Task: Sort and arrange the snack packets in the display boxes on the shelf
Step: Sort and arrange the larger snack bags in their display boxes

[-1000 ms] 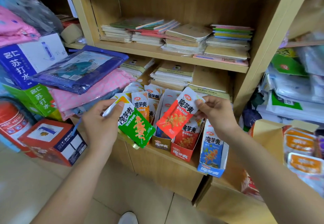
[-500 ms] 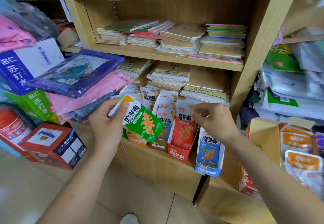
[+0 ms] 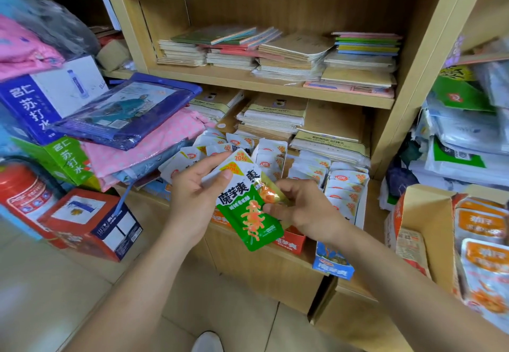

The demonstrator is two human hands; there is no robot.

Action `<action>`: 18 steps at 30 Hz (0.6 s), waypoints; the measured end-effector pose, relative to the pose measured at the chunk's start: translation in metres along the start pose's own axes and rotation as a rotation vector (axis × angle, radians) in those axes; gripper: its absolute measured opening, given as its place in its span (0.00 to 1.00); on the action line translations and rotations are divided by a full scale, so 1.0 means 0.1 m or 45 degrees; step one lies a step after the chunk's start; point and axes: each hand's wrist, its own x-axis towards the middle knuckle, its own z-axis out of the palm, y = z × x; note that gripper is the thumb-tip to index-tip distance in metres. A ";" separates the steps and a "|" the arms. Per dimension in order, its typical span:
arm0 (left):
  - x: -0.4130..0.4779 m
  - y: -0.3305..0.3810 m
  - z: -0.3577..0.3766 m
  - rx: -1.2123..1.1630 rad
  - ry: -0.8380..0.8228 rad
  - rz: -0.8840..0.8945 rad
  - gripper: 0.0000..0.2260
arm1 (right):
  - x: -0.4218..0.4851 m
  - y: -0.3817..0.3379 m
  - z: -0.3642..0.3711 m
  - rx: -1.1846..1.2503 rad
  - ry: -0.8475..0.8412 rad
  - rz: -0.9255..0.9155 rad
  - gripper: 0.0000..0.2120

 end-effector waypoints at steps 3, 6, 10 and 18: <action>0.00 -0.05 0.03 0.007 0.054 0.004 0.15 | 0.02 0.05 0.00 0.014 0.042 0.032 0.04; 0.02 -0.08 0.04 0.034 0.095 0.028 0.17 | 0.03 0.07 0.03 0.051 0.093 0.056 0.03; 0.09 -0.12 0.02 0.038 0.261 -0.020 0.12 | 0.08 0.08 0.03 0.069 0.315 0.054 0.04; 0.49 -0.39 -0.12 0.914 0.453 0.187 0.23 | 0.24 0.20 -0.15 -0.274 0.755 0.005 0.01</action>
